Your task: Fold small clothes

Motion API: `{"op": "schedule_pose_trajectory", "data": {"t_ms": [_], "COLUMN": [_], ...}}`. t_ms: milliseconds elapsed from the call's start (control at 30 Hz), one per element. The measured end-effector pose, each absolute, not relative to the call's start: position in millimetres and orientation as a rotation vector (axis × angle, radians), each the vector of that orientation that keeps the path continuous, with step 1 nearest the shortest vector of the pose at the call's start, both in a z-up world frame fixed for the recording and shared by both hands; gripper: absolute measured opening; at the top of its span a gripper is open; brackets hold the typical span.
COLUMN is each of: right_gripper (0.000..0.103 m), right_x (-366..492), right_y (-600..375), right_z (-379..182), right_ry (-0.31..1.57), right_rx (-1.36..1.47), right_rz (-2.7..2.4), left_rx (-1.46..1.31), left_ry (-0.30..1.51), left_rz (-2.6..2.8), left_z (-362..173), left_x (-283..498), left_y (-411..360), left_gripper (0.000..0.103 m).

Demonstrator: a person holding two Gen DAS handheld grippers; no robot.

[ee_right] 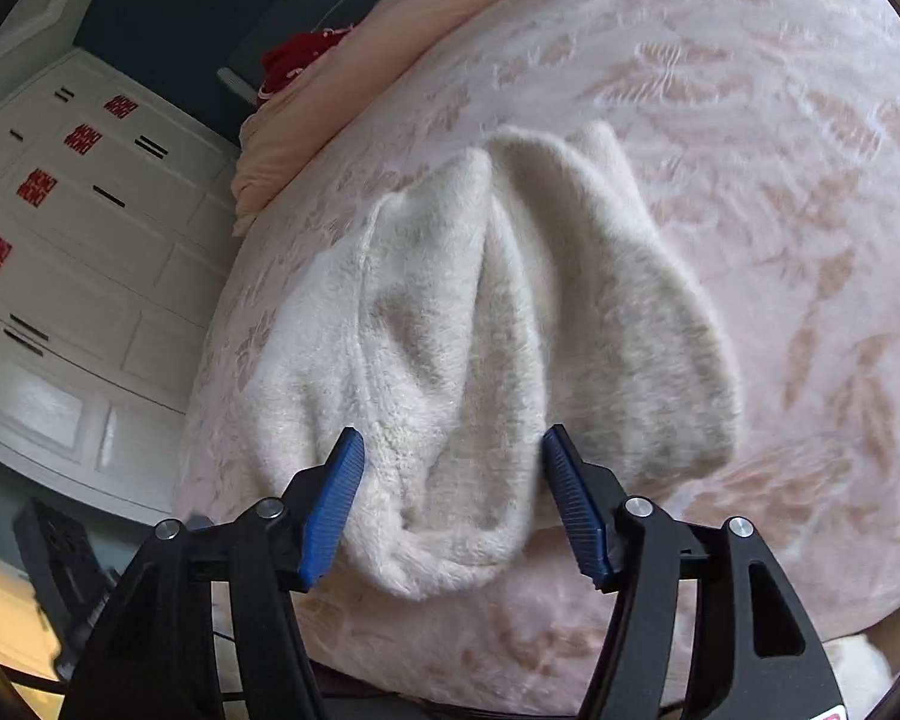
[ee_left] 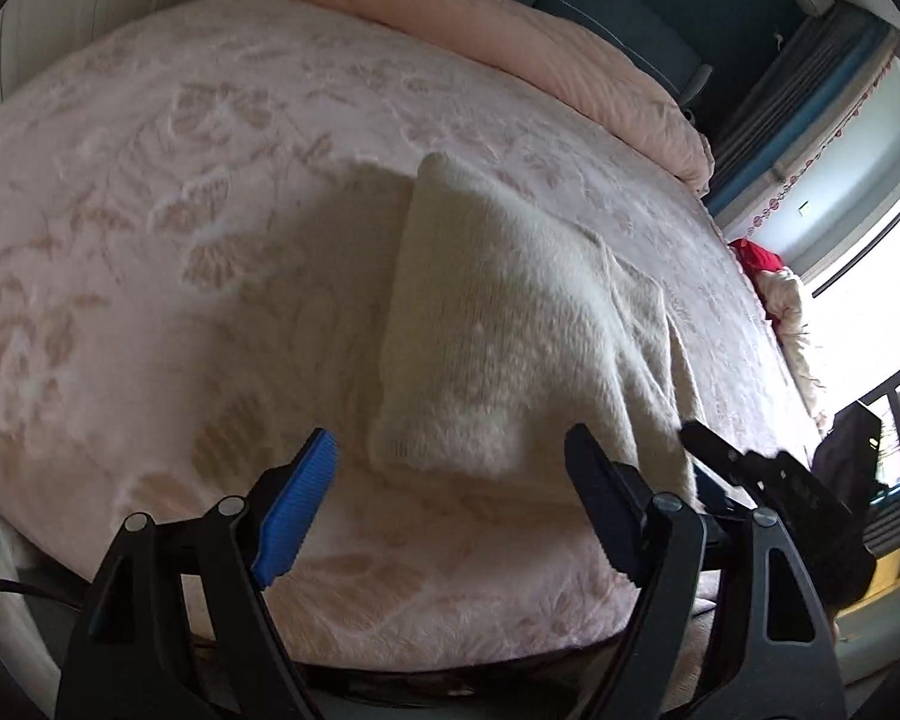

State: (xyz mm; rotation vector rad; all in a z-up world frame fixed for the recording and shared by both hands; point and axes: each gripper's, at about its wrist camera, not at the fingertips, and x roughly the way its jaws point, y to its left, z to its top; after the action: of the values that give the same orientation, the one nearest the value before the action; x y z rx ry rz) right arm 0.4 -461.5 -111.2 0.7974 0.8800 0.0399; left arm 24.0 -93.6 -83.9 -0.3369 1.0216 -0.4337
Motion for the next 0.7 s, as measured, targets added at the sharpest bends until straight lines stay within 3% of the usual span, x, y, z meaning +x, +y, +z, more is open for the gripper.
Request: {"op": "schedule_pose_trajectory", "data": {"t_ms": [133, 167, 200, 267, 467, 533, 700], "right_gripper": [0.062, 0.039, 0.022, 0.019, 0.017, 0.017, 0.018], "right_x": [15, 18, 23, 30, 24, 26, 32], "right_y": [-453, -449, -446, -442, -449, -468, -505], "right_z": [-120, -122, -125, -119, -3, -16, -130], "right_ry": [0.911, 0.918, 0.924, 0.918, 0.653, 0.691, 0.929], "right_rx": [0.851, 0.867, 0.887, 0.88, 0.609, 0.56, 0.704], "right_rz": [0.084, 0.096, 0.124, 0.131, 0.193, 0.128, 0.02], "left_rx": [-0.401, -0.409, -0.41, -0.416, -0.373, -0.337, -0.302], "left_ry": [1.076, 1.083, 1.093, 1.11, 1.034, 1.031, 1.075], "left_rz": [-0.484, -0.487, -0.482, -0.464, -0.504, -0.502, -0.498], "left_z": [-101, -105, -109, -115, -91, -93, -110], "left_x": [20, 21, 22, 26, 20, 19, 19], "left_y": [-99, -101, -103, -106, -110, -115, -127], "left_gripper": [0.076, 0.075, 0.074, 0.07, 0.071, 0.071, 0.071]}}
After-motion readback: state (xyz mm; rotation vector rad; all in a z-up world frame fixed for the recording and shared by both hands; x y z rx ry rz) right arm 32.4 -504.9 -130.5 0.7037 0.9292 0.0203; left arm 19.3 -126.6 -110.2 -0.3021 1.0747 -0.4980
